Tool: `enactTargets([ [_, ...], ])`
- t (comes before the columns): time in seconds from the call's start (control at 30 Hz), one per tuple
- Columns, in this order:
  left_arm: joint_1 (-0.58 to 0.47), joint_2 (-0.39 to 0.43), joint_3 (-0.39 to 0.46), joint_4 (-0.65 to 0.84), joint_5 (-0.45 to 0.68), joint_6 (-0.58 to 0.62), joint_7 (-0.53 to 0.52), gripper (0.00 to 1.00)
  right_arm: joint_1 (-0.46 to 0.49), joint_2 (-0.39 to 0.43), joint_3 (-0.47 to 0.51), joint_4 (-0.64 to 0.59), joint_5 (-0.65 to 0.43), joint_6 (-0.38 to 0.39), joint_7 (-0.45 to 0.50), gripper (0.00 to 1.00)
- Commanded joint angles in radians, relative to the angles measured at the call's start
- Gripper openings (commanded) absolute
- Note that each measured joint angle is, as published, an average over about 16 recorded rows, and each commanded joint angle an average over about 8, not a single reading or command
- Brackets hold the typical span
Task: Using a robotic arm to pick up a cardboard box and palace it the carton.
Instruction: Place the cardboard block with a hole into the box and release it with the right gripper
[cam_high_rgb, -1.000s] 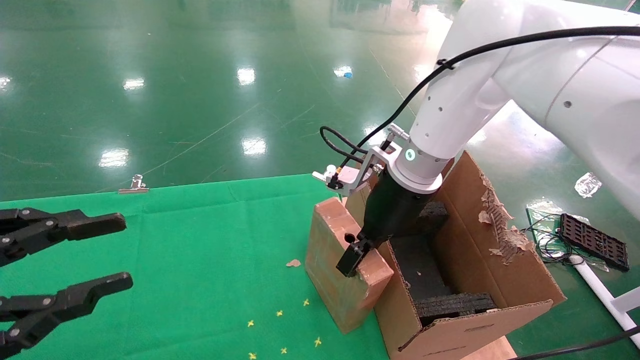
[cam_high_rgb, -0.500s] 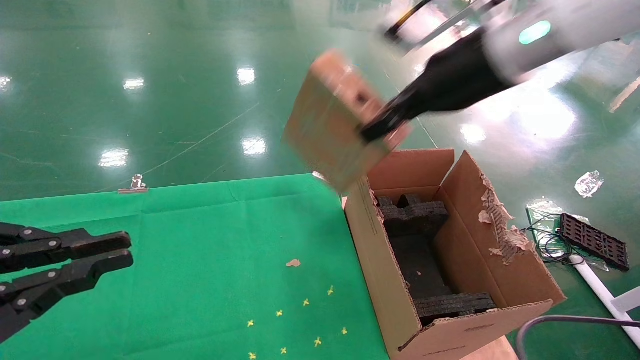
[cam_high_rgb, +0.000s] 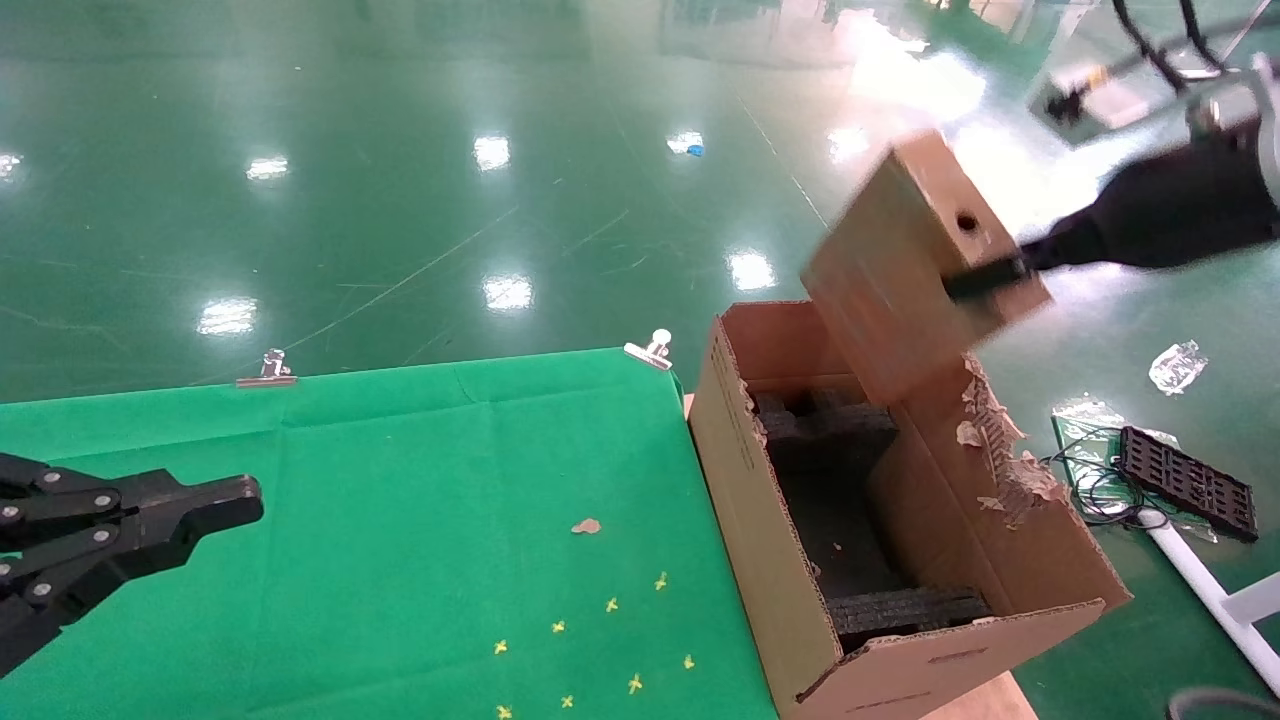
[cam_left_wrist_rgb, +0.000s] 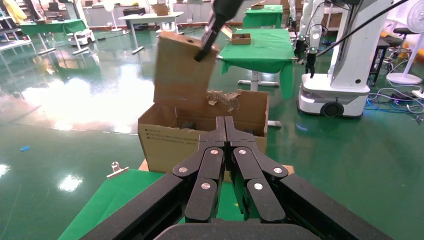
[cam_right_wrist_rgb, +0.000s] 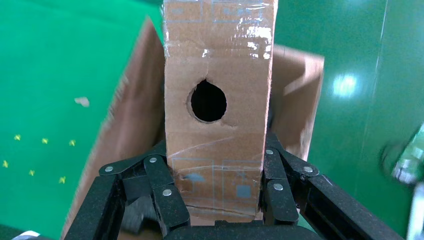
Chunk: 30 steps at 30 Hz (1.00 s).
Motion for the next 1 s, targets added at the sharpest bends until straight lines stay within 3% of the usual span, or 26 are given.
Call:
enactTargets([
  [0.03,0.0,0.0,0.0,0.0,0.0,0.0,0.0,1.0,-0.011,0.024,-0.012,-0.004,-0.012,-0.006,0.019,0.0],
  [0.23,0.0,0.0,0.0,0.0,0.0,0.0,0.0,1.0,-0.084,0.031,-0.051,-0.057,-0.021,-0.021,0.075,0.0],
  [0.53,0.0,0.0,0.001,0.0,-0.001,0.0,0.001,1.0,-0.182,-0.026,-0.095,-0.174,-0.034,-0.02,0.13,0.0],
  [1.0,0.0,-0.001,0.002,0.0,-0.001,-0.001,0.001,1.0,-0.286,-0.117,-0.125,-0.325,-0.066,0.054,0.097,0.0],
])
